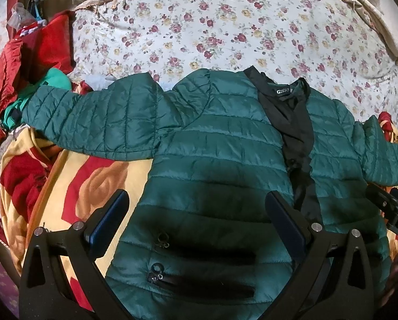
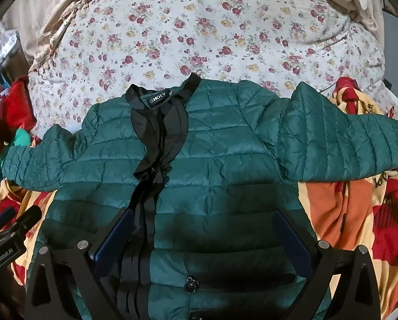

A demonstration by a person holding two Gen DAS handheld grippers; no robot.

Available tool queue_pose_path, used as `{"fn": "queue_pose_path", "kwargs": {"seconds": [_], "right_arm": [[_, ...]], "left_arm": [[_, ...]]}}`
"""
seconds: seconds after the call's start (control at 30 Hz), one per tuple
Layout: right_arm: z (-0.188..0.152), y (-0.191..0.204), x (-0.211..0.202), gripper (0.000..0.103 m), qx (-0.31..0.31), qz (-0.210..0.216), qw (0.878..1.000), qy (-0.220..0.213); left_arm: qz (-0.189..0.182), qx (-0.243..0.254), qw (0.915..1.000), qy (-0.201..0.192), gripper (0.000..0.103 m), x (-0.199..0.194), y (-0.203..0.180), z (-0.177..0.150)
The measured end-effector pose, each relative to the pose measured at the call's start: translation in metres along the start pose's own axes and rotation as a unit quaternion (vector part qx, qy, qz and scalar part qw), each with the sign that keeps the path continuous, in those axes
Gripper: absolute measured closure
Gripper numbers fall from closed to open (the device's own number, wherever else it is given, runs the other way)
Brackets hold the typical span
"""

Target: Fold large clothes

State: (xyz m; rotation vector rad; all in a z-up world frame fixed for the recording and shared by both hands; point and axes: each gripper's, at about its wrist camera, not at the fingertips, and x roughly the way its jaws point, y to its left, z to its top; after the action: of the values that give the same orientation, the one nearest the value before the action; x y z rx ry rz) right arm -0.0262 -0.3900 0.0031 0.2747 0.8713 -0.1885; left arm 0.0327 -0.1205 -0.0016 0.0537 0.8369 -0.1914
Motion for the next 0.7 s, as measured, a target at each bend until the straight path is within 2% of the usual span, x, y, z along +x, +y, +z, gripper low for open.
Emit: {"fn": "queue_pose_path", "kwargs": {"seconds": [0.5, 0.7], "right_arm": [[0.024, 0.012, 0.023, 0.001, -0.017, -0.007, 1.0, 0.001], [0.034, 0.014, 0.04, 0.001, -0.002, 0.01, 1.0, 0.011]], "left_arm": [[0.016, -0.005, 0.9998, -0.014, 0.001, 0.023, 0.015, 0.024], [0.021, -0.012, 0.9997, -0.01, 0.001, 0.035, 0.023, 0.032]]}}
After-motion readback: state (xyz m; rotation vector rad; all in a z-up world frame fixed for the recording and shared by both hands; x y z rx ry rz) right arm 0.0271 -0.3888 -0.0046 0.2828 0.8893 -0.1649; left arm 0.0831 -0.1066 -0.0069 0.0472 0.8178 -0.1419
